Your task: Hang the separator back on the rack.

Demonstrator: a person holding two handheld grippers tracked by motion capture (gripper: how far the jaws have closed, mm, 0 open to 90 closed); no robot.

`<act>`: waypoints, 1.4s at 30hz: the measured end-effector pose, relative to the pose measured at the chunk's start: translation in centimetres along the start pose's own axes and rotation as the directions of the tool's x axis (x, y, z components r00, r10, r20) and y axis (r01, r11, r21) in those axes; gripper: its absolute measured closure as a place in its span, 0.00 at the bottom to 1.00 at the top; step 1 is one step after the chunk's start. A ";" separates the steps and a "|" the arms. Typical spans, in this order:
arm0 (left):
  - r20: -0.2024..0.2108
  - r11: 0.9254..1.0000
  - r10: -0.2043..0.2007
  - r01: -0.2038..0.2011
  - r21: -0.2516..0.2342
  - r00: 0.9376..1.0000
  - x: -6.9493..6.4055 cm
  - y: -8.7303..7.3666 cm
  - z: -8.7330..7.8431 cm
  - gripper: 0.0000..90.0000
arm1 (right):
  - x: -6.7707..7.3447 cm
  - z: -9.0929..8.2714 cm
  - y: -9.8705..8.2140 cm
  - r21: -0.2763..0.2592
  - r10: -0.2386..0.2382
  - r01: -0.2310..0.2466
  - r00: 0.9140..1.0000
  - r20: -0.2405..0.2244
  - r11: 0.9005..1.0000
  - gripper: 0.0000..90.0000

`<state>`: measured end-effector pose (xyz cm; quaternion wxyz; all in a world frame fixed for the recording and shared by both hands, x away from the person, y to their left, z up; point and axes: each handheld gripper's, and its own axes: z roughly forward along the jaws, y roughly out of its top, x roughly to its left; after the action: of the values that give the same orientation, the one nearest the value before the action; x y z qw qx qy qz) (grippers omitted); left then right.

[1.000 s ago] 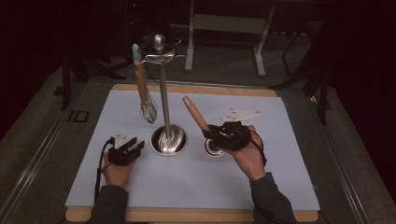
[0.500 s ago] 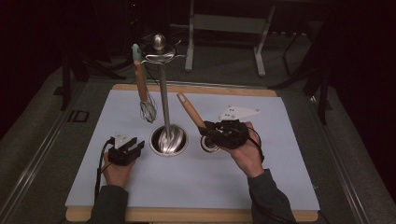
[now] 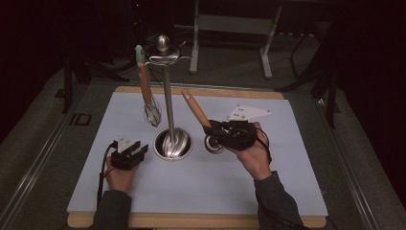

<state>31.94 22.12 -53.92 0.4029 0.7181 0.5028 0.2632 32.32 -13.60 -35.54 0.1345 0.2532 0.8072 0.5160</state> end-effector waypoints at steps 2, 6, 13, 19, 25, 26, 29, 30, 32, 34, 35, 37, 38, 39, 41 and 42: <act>-0.001 1.000 -0.001 0.001 -0.002 1.000 0.0 0.0 0.0 0.69 | 0.0 -0.1 0.1 -0.004 -0.002 0.002 1.000 -0.001 1.000 0.79; -0.002 1.000 0.001 -0.001 0.000 1.000 0.0 0.0 0.0 0.69 | 0.2 -0.3 0.5 -0.023 -0.007 0.007 1.000 -0.008 1.000 0.79; -0.003 1.000 0.002 -0.002 0.002 1.000 0.0 0.0 0.0 0.68 | 0.7 -0.6 1.5 -0.058 -0.027 0.026 0.999 -0.017 0.998 0.79; -0.003 1.000 0.001 -0.001 0.001 1.000 0.0 0.0 0.0 0.69 | 0.9 -0.9 2.1 -0.083 -0.036 0.034 0.999 -0.019 0.996 0.79; -0.002 1.000 0.002 -0.002 0.001 1.000 -0.1 0.0 0.0 0.69 | 1.1 -1.4 2.7 -0.111 -0.046 0.044 0.999 -0.016 0.993 0.79; -0.002 1.000 0.001 -0.001 0.001 1.000 -0.1 0.0 0.0 0.69 | 1.2 -1.5 2.9 -0.116 -0.049 0.047 0.999 -0.017 0.992 0.79; -0.002 1.000 0.002 -0.002 0.001 1.000 -0.1 0.0 0.0 0.69 | 1.3 -1.6 3.2 -0.121 -0.053 0.050 0.998 -0.023 0.991 0.79; -0.002 1.000 0.002 -0.002 0.001 1.000 -0.1 0.0 0.0 0.69 | 1.3 -1.6 3.3 -0.123 -0.056 0.053 0.998 -0.022 0.991 0.79; -0.002 1.000 0.003 -0.003 0.002 1.000 0.0 0.0 0.0 0.69 | 1.3 -1.7 3.6 -0.129 -0.060 0.057 0.998 -0.022 0.990 0.79; -0.003 1.000 0.003 -0.003 0.002 1.000 0.0 0.0 0.0 0.69 | 1.5 -1.8 3.8 -0.135 -0.063 0.059 0.998 -0.024 0.989 0.79; -0.003 1.000 0.003 -0.003 0.003 1.000 0.0 0.0 0.0 0.69 | 1.5 -1.9 4.0 -0.139 -0.067 0.064 0.997 -0.022 0.988 0.79; -0.003 1.000 0.003 -0.003 0.002 1.000 -0.1 0.0 0.0 0.69 | 1.6 -2.1 4.2 -0.148 -0.073 0.069 0.997 -0.022 0.987 0.79; -0.003 1.000 0.002 -0.002 0.002 1.000 -0.1 0.0 0.0 0.69 | 1.7 -2.1 4.4 -0.150 -0.074 0.070 0.997 -0.021 0.986 0.79; -0.003 1.000 0.002 -0.002 0.002 1.000 -0.1 0.0 0.0 0.69 | 1.7 -2.2 4.5 -0.155 -0.077 0.073 0.997 -0.020 0.985 0.79; -0.003 1.000 0.003 -0.003 0.003 1.000 -0.1 0.0 0.0 0.69 | 1.8 -2.3 4.8 -0.162 -0.083 0.078 0.996 -0.020 0.984 0.79; -0.002 1.000 0.003 -0.003 0.002 1.000 -0.1 0.0 0.0 0.69 | 1.9 -2.4 4.9 -0.165 -0.083 0.079 0.996 -0.019 0.983 0.79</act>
<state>31.94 22.06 -53.92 0.4009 0.7191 0.5025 0.2641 30.91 -12.72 -30.02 0.1654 0.2016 0.7732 0.5781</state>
